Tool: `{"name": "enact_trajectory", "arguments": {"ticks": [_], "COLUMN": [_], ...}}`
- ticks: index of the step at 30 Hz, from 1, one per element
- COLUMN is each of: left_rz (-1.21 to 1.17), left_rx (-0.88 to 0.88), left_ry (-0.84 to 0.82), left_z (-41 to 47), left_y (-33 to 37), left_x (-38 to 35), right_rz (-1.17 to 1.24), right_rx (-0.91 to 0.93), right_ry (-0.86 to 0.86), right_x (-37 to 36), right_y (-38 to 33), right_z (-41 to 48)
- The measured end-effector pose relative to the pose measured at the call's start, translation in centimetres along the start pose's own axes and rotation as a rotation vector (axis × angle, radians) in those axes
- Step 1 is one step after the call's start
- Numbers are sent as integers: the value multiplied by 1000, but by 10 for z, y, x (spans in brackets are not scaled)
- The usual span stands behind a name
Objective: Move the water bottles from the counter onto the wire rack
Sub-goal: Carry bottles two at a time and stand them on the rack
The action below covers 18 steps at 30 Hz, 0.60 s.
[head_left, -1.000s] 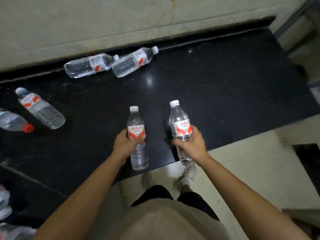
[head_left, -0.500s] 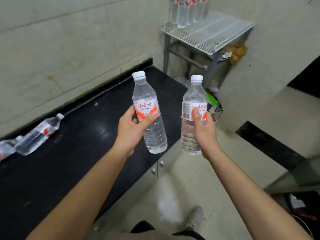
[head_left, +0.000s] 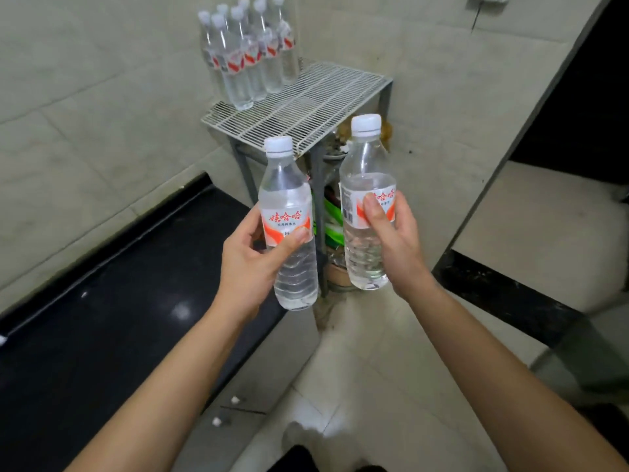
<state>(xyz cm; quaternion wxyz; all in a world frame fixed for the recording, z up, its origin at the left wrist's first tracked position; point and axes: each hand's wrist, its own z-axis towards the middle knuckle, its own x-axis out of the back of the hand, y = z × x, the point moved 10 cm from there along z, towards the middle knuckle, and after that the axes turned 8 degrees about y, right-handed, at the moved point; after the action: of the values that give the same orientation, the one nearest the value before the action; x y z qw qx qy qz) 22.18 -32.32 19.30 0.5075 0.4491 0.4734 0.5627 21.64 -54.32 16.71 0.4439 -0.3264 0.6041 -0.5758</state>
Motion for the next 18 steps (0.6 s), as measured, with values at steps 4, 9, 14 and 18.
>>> {"name": "enact_trajectory", "arguments": {"ticks": [4,9,14,18], "left_rz": [18,-75,-156,-160], "left_rx": [-31,-49,-66,-89], "left_ry": [30,104,121,89], "left_z": [54,148,251,323], "left_y": [-3,-21,-25,-15], "left_x": [-33,-79,-141,-174], "right_rz": [3,-36,-108,-107], "right_rx": [35,82,136,167], "right_ry": [11,13,28,50], "right_x": [6,13,11,2], "right_y": [-4,-4,-18,-35], "right_z": [61,161,274,351]}}
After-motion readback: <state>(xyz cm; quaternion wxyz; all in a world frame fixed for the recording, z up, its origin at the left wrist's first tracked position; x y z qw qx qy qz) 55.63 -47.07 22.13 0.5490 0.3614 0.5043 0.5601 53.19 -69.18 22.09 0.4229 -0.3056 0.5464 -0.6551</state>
